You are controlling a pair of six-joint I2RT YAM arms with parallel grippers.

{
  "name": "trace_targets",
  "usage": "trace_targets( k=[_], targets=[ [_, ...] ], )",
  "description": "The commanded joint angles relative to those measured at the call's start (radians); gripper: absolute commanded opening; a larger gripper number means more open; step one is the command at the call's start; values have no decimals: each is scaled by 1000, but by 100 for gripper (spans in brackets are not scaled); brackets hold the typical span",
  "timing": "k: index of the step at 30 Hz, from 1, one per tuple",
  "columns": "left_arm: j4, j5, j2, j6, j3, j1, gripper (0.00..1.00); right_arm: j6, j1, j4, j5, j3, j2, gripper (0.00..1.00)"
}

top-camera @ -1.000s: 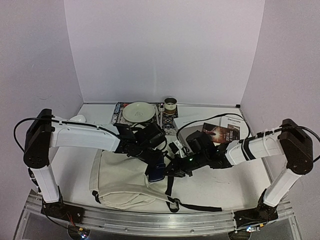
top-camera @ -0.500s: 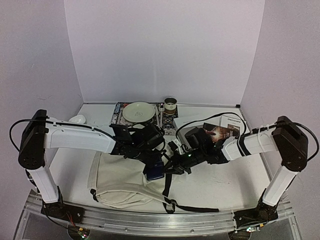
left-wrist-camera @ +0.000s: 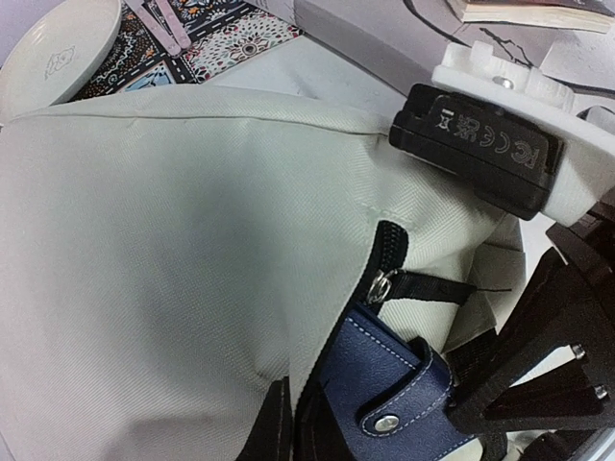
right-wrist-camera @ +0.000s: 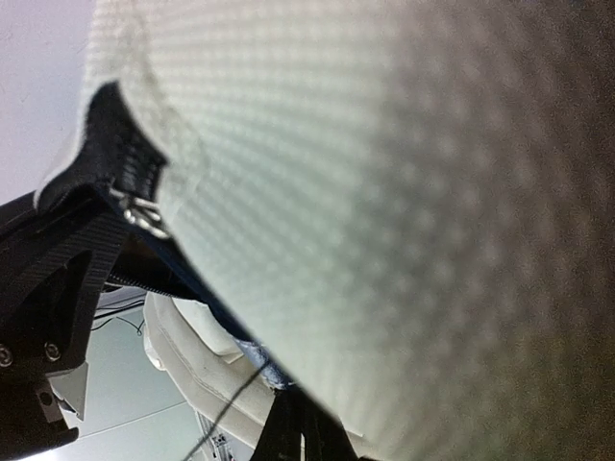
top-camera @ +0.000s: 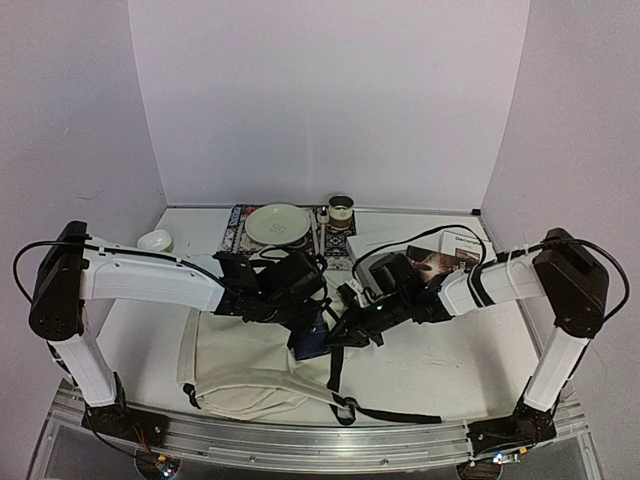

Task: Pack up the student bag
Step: Place the card case in the pocket on the back of the bag.

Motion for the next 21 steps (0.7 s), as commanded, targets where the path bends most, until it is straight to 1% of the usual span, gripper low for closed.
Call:
trace_targets(
  k=[1, 5, 14, 18, 21],
  targets=[
    [77, -13, -29, 1, 97, -39, 0, -23, 2, 15, 11, 40, 25, 0],
    [105, 12, -16, 29, 111, -40, 0, -17, 3, 17, 26, 34, 20, 0],
    [188, -2, -73, 55, 12, -53, 0, -27, 3, -20, 14, 79, 21, 0],
    [205, -13, -74, 65, 1, -57, 0, -51, 10, -63, 15, 97, 28, 0],
    [208, -8, -66, 63, 9, -57, 0, -49, 14, -66, 46, 90, 15, 0]
  ],
)
